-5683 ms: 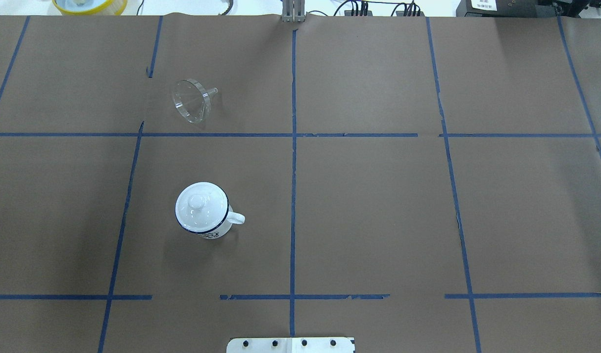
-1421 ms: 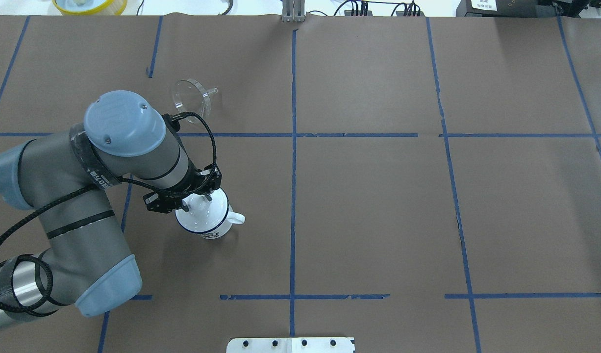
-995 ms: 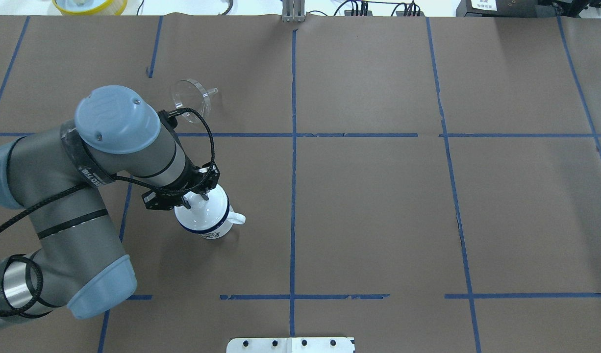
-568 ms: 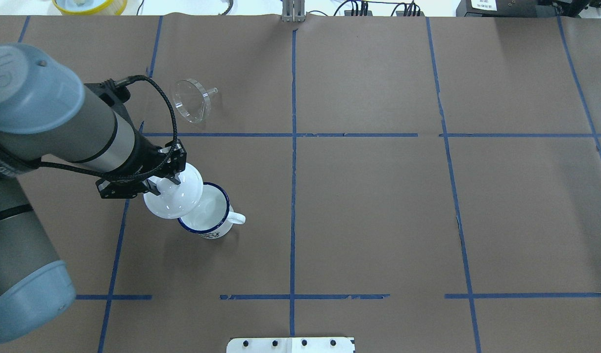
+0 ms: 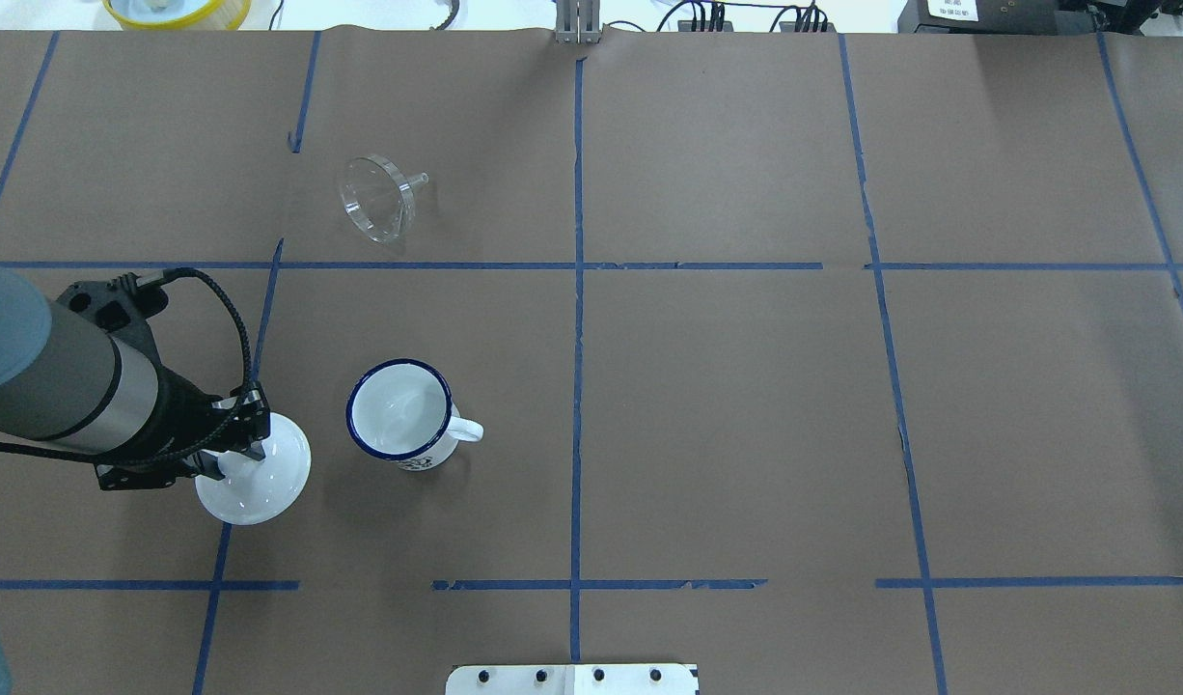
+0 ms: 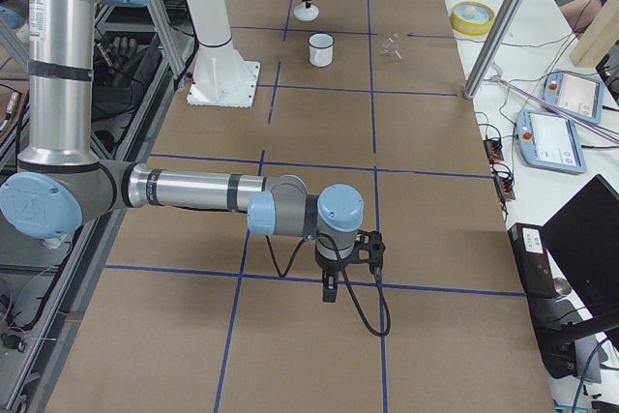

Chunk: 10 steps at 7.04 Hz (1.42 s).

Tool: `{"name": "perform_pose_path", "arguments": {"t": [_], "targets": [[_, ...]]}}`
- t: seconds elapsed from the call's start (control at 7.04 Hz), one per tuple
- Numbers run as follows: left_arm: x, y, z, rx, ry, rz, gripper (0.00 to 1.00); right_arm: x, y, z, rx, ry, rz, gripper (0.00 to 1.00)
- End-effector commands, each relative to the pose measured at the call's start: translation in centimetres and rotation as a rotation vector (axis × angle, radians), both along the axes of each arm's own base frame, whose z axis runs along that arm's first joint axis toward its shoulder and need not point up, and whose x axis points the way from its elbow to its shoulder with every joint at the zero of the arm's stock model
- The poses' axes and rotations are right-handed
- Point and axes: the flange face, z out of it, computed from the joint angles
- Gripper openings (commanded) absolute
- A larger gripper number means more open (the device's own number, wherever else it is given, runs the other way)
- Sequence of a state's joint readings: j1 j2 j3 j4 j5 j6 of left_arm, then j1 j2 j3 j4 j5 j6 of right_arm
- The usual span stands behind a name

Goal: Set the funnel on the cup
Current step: 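Carry the white lid toward the robot and lower it onto the table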

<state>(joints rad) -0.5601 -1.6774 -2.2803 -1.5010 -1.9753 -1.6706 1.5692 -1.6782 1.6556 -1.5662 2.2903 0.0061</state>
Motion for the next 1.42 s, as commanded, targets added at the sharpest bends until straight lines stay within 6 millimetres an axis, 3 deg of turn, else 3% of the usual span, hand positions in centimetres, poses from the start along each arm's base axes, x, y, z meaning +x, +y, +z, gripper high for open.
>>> {"name": "perform_pose_path", "arguments": {"t": [0.0, 0.28, 1.14, 1.28], "targets": [[5.2, 1.1, 6.2, -0.047, 0.066, 0.002, 0.00, 0.0, 0.0, -0.1, 0.001, 0.000, 0.000, 1.00], [7.2, 2.6, 7.4, -0.060, 0.037, 0.046, 0.00, 0.0, 0.0, -0.1, 0.001, 0.000, 0.000, 1.00], [6.9, 1.9, 8.5, -0.053, 0.012, 0.032, 0.00, 0.0, 0.0, 0.0, 0.000, 0.000, 0.000, 1.00], [6.0, 0.6, 8.5, -0.047, 0.013, 0.001, 0.00, 0.0, 0.0, 0.0, 0.000, 0.000, 0.000, 1.00]]}}
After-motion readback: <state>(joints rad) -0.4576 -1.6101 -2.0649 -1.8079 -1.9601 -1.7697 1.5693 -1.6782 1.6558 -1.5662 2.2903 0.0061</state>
